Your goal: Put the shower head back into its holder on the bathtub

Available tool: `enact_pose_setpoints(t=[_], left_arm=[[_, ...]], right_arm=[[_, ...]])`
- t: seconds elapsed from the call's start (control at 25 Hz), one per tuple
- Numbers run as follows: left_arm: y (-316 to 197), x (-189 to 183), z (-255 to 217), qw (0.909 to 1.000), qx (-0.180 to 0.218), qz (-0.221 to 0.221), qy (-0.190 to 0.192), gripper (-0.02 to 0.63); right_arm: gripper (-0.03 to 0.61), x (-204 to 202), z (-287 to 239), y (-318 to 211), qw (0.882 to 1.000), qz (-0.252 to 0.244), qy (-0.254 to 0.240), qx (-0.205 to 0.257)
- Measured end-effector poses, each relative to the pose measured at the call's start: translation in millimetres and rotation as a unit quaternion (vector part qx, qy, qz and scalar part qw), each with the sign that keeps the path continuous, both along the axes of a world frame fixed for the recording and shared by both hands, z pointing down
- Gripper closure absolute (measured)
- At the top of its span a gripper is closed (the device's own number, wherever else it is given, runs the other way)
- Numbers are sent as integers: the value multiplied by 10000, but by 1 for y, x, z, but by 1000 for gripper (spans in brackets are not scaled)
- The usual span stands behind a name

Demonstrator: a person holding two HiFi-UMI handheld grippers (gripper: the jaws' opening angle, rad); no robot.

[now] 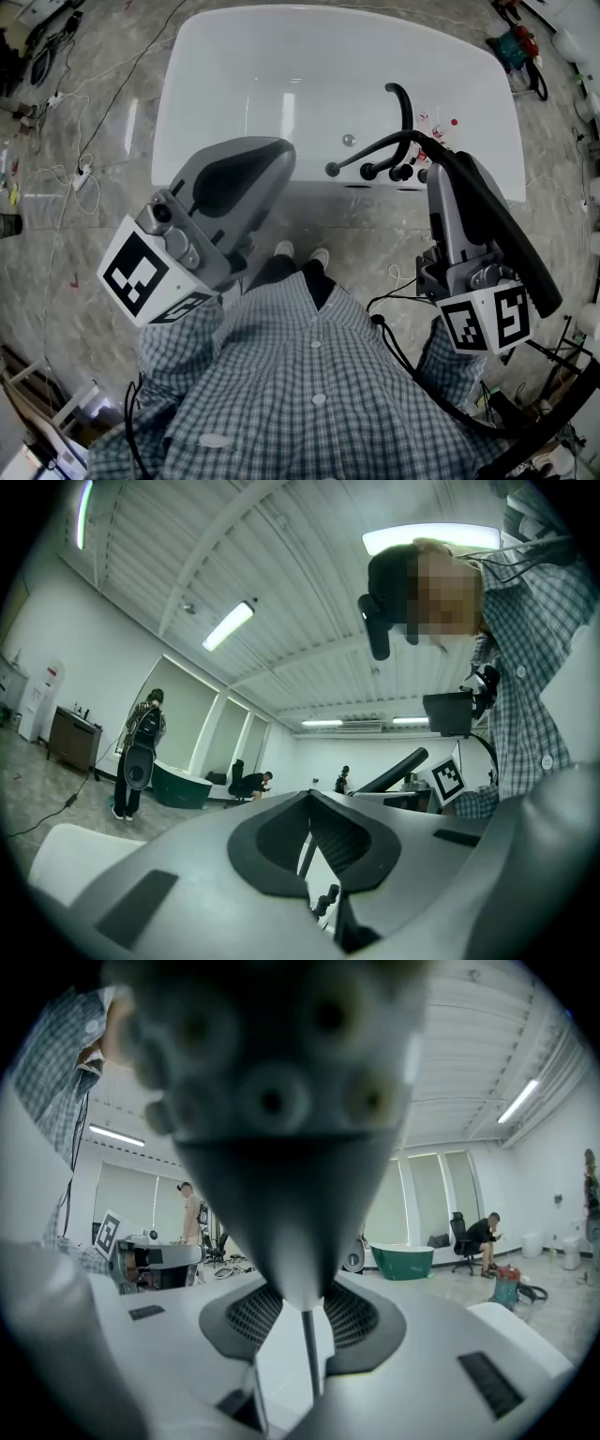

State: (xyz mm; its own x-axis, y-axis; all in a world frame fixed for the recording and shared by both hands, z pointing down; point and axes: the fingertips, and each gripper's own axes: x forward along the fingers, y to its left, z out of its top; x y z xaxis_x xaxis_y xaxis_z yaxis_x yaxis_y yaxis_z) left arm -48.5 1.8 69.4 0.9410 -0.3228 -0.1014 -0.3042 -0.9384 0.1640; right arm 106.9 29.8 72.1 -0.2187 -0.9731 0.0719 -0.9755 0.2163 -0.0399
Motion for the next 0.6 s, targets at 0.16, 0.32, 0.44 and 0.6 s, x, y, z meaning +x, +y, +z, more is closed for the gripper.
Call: enact_pose_setpoints(t=[0.16, 0.32, 0.44, 0.6], left_arm=[[0, -1, 5, 10000, -59, 13, -25, 606], [-4, 1, 8, 10000, -82, 30, -41, 606], [-4, 4, 11, 9999, -99, 44, -64, 606], [0, 7, 14, 9998, -145, 55, -86, 606]], right_arm=[[443, -2, 7, 1, 10000, 2, -20, -89], [443, -1, 11, -3, 9999, -9, -39, -137], [443, 0, 15, -3, 9998, -28, -55, -183], [443, 2, 20, -1, 9996, -48, -67, -254]])
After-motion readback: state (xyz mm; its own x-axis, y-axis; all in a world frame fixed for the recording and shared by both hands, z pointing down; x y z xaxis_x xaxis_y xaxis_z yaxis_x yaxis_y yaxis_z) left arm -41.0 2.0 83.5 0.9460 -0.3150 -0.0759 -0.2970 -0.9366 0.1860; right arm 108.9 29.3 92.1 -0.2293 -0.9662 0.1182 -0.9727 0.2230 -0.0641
